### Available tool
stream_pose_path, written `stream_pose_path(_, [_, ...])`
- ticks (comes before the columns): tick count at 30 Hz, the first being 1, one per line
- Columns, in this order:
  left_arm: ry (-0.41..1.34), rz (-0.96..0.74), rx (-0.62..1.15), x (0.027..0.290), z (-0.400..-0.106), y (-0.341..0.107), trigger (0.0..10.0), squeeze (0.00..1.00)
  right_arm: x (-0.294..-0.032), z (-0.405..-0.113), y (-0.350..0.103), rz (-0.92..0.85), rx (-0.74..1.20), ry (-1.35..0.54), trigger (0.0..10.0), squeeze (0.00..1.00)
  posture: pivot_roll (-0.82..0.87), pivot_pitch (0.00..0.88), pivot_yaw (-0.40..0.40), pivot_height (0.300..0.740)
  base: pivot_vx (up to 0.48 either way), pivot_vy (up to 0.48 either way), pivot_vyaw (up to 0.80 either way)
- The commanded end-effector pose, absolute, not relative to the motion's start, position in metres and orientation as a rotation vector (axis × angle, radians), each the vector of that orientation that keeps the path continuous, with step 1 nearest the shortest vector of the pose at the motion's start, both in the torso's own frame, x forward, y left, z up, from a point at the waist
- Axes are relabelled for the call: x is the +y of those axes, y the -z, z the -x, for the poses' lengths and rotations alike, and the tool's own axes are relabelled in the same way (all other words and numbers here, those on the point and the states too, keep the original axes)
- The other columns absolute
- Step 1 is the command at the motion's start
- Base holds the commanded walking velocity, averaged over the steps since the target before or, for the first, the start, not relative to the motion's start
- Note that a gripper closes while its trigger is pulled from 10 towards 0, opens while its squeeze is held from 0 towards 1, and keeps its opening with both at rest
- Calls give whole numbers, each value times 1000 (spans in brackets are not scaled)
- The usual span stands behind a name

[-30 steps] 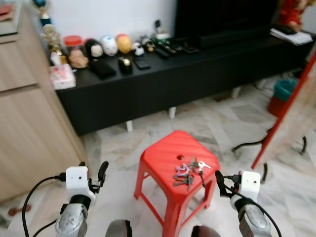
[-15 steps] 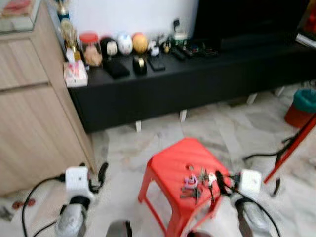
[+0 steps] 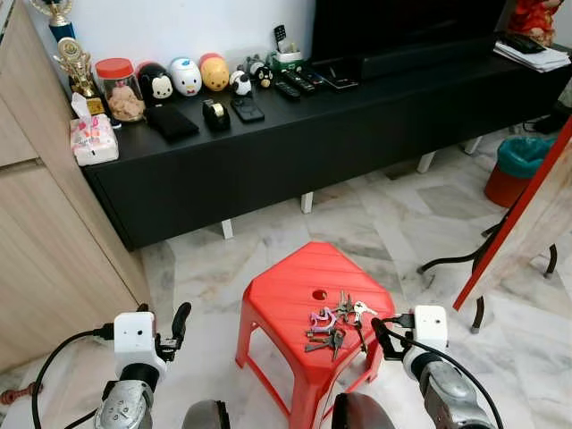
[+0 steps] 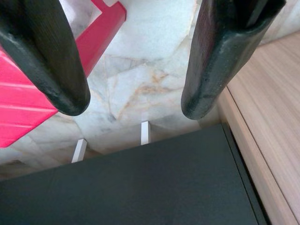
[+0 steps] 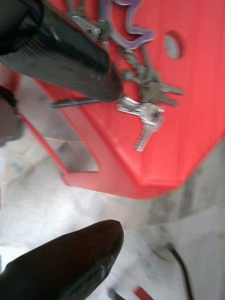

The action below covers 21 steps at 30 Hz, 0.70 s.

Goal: Hang keys on a hook

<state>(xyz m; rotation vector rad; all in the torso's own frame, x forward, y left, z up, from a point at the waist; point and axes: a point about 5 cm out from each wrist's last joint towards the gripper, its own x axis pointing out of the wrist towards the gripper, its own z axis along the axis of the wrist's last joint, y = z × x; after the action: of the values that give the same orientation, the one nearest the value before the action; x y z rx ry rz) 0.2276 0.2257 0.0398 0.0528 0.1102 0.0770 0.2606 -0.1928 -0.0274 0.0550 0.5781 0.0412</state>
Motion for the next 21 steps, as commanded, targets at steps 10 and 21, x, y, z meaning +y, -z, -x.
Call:
stream_pose_path(10, [-39,-86,63,220,-239,-57,10000,0,-187,-290,6,-73,549,-74,10000,0,69,148,-60,621,0,0,0])
stream_pose_path(21, [23,-82,-50,197,-245,-90,10000,0,-166,-291,10,-127,615,-185,10000,0,112,215,-87,621,0,0,0])
